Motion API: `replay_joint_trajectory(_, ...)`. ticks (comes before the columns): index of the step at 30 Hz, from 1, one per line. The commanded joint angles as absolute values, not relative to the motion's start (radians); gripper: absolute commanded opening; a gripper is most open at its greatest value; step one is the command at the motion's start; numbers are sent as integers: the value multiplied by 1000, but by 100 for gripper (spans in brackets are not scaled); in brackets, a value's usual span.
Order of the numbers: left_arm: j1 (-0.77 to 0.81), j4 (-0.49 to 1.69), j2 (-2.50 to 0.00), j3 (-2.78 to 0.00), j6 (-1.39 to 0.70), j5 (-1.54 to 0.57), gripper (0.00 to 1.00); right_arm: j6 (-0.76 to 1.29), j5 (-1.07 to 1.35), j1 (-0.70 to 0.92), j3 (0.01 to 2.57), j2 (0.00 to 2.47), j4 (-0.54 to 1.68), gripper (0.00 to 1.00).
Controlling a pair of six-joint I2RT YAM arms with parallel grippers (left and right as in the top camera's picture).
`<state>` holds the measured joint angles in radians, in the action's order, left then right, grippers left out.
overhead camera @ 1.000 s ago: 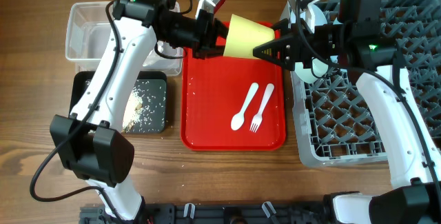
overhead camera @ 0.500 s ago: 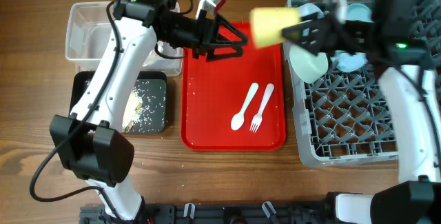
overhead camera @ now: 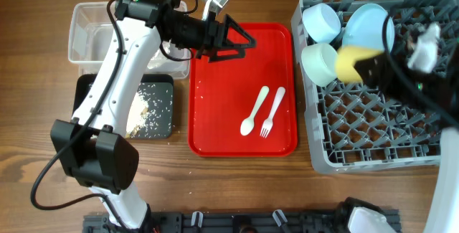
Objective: Sort waste into correct bins and load items into the dishwasher rack
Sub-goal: 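Carry the yellow cup into the rack with the right gripper, then lower the yellow cup into the rack and release it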
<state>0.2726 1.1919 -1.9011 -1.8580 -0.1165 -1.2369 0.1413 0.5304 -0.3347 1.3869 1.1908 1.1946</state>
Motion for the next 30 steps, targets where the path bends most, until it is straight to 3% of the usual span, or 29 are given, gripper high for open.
replay_joint_trajectory(1, 271, 1190, -1902, -1866, -104, -1033, 71, 200, 168, -333, 1401, 1134, 1262, 42)
replay_joint_trajectory(7, 274, 1203, -1902, -1866, -120, -627, 70, 212, 131, -332, 1369, 1154, 1296, 41)
replay_joint_trajectory(10, 277, 1214, -1902, -1866, -120, -525, 70, 213, 131, -310, 1330, 1181, 1293, 42)
replay_joint_trajectory(23, 278, 1224, -1902, -1866, -120, -435, 72, 280, 88, -80, 1203, 1327, 1242, 42)
replay_joint_trajectory(30, 278, 1232, -1902, -1866, -120, -435, 72, 318, -12, -65, 1177, 1375, 1142, 42)
